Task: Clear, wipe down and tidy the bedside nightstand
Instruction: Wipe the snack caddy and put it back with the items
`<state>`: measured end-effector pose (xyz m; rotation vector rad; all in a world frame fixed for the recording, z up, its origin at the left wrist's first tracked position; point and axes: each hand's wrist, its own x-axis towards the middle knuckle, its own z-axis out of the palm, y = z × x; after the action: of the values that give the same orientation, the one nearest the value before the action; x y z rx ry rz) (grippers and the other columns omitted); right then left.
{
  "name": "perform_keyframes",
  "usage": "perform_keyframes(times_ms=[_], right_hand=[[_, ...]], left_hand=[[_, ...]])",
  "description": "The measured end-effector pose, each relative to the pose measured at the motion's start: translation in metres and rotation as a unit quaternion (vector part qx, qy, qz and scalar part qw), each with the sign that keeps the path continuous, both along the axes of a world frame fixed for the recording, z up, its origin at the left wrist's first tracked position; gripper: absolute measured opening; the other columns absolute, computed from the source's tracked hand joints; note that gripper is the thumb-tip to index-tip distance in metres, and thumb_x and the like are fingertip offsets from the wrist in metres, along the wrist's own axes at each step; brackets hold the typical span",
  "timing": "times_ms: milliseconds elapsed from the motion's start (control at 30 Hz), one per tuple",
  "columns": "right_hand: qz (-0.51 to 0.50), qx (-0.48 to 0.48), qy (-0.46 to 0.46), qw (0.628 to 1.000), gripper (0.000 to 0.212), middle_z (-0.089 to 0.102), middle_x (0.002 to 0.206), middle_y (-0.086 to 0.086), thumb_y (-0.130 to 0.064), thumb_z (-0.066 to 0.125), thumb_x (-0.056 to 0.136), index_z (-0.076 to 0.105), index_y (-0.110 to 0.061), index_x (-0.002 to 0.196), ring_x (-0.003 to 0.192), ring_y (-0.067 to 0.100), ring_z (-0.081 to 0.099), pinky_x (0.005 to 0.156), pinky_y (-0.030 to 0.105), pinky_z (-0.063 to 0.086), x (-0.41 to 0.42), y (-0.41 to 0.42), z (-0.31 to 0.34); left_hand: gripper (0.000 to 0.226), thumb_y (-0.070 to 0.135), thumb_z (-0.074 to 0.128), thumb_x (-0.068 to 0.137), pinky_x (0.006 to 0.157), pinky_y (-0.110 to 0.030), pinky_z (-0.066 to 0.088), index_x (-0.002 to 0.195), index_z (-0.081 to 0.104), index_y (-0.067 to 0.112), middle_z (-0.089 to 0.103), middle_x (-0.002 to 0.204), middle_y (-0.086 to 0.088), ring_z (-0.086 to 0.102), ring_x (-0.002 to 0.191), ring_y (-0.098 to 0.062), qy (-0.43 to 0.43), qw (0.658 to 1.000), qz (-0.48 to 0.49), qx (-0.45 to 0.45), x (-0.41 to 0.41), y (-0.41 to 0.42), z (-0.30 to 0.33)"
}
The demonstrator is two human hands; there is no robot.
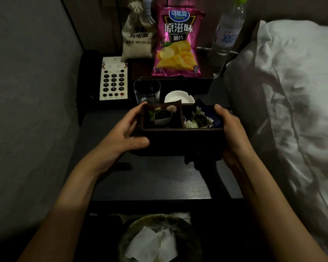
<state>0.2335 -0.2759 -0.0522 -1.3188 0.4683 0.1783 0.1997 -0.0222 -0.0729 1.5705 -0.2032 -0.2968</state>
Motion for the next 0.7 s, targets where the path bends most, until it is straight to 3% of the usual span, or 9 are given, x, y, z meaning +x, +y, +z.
perform_keyframes(times_ms=[33, 100, 167, 233, 433, 500, 600, 633, 700], right_hand=[[0.002, 0.000, -0.002, 1.000, 0.048, 0.067, 0.118, 0.023, -0.038, 0.057, 0.095, 0.059, -0.003, 0.128, 0.092, 0.030, 0.065, 0.075, 0.035, 0.054, -0.001, 0.000, 0.000], [0.023, 0.009, -0.012, 1.000, 0.044, 0.070, 0.116, 0.021, -0.040, 0.053, 0.098, 0.064, -0.005, 0.123, 0.096, 0.030, 0.068, 0.080, 0.036, 0.055, -0.003, 0.002, 0.000], [0.032, 0.051, -0.016, 0.998, 0.045, 0.072, 0.114, 0.013, -0.045, 0.043, 0.101, 0.067, -0.013, 0.120, 0.102, 0.027, 0.069, 0.090, 0.039, 0.054, -0.007, 0.005, 0.001], [0.016, 0.120, -0.022, 0.992, 0.052, 0.067, 0.126, 0.010, -0.050, 0.034, 0.102, 0.059, -0.015, 0.131, 0.113, 0.026, 0.064, 0.101, 0.042, 0.049, -0.007, 0.006, 0.003], [-0.071, 0.322, -0.044, 0.943, 0.060, 0.065, 0.116, 0.011, -0.053, 0.030, 0.102, 0.046, -0.012, 0.143, 0.100, 0.023, 0.065, 0.094, 0.038, 0.051, -0.013, 0.004, 0.007], [-0.075, 0.364, -0.024, 0.928, 0.058, 0.068, 0.110, 0.012, -0.053, 0.031, 0.101, 0.057, -0.012, 0.132, 0.097, 0.024, 0.068, 0.093, 0.039, 0.053, -0.017, 0.006, 0.005], [-0.060, 0.406, -0.013, 0.912, 0.055, 0.075, 0.090, 0.014, -0.044, 0.038, 0.100, 0.078, -0.008, 0.087, 0.077, 0.025, 0.074, 0.075, 0.041, 0.060, -0.028, 0.020, -0.003], [-0.053, 0.415, -0.009, 0.908, 0.049, 0.075, 0.092, 0.017, -0.040, 0.044, 0.094, 0.078, -0.006, 0.085, 0.078, 0.028, 0.074, 0.075, 0.042, 0.061, -0.031, 0.025, -0.006], [-0.039, 0.430, 0.008, 0.902, 0.047, 0.070, 0.110, 0.024, -0.037, 0.051, 0.084, 0.072, 0.000, 0.105, 0.095, 0.035, 0.069, 0.089, 0.049, 0.054, -0.038, 0.034, -0.010]], left_hand=[[0.089, 0.043, 0.086, 0.057, 0.100, -0.023, 0.046, 0.135, 0.042, 0.045, 0.054, 0.136, 0.018, 0.050, 0.128, -0.002, -0.009, 1.000, 0.004, 0.018, -0.002, -0.005, -0.002], [0.082, 0.040, 0.088, 0.052, 0.094, -0.020, 0.050, 0.123, 0.048, 0.053, 0.061, 0.123, 0.025, 0.057, 0.118, 0.001, -0.041, 0.996, 0.065, 0.052, -0.003, -0.010, -0.004], [0.074, 0.040, 0.087, 0.053, 0.089, -0.015, 0.050, 0.118, 0.054, 0.050, 0.064, 0.118, 0.024, 0.060, 0.112, 0.002, -0.077, 0.989, 0.105, 0.073, -0.001, -0.010, -0.001], [0.072, 0.041, 0.087, 0.053, 0.088, -0.013, 0.050, 0.117, 0.056, 0.044, 0.065, 0.118, 0.019, 0.061, 0.112, 0.000, -0.092, 0.985, 0.123, 0.083, 0.000, -0.007, 0.002], [0.067, 0.041, 0.086, 0.052, 0.089, -0.021, 0.052, 0.113, 0.059, 0.043, 0.067, 0.114, 0.018, 0.062, 0.109, -0.001, -0.079, 0.984, 0.140, 0.076, 0.000, -0.011, 0.006], [0.069, 0.040, 0.086, 0.050, 0.083, -0.012, 0.051, 0.113, 0.058, 0.040, 0.068, 0.111, 0.024, 0.063, 0.106, 0.002, -0.064, 0.987, 0.136, 0.063, 0.000, -0.017, 0.006], [0.070, 0.039, 0.086, 0.048, 0.081, -0.010, 0.050, 0.112, 0.058, 0.035, 0.068, 0.109, 0.025, 0.064, 0.106, 0.002, -0.043, 0.991, 0.118, 0.054, -0.002, -0.031, 0.005], [0.071, 0.038, 0.087, 0.047, 0.082, -0.011, 0.050, 0.112, 0.058, 0.034, 0.068, 0.110, 0.024, 0.064, 0.106, 0.001, -0.041, 0.991, 0.114, 0.053, -0.002, -0.036, 0.005], [0.077, 0.031, 0.094, 0.046, 0.083, -0.012, 0.050, 0.114, 0.057, 0.032, 0.069, 0.109, 0.022, 0.064, 0.107, 0.000, -0.043, 0.992, 0.110, 0.046, -0.003, -0.044, 0.005]])
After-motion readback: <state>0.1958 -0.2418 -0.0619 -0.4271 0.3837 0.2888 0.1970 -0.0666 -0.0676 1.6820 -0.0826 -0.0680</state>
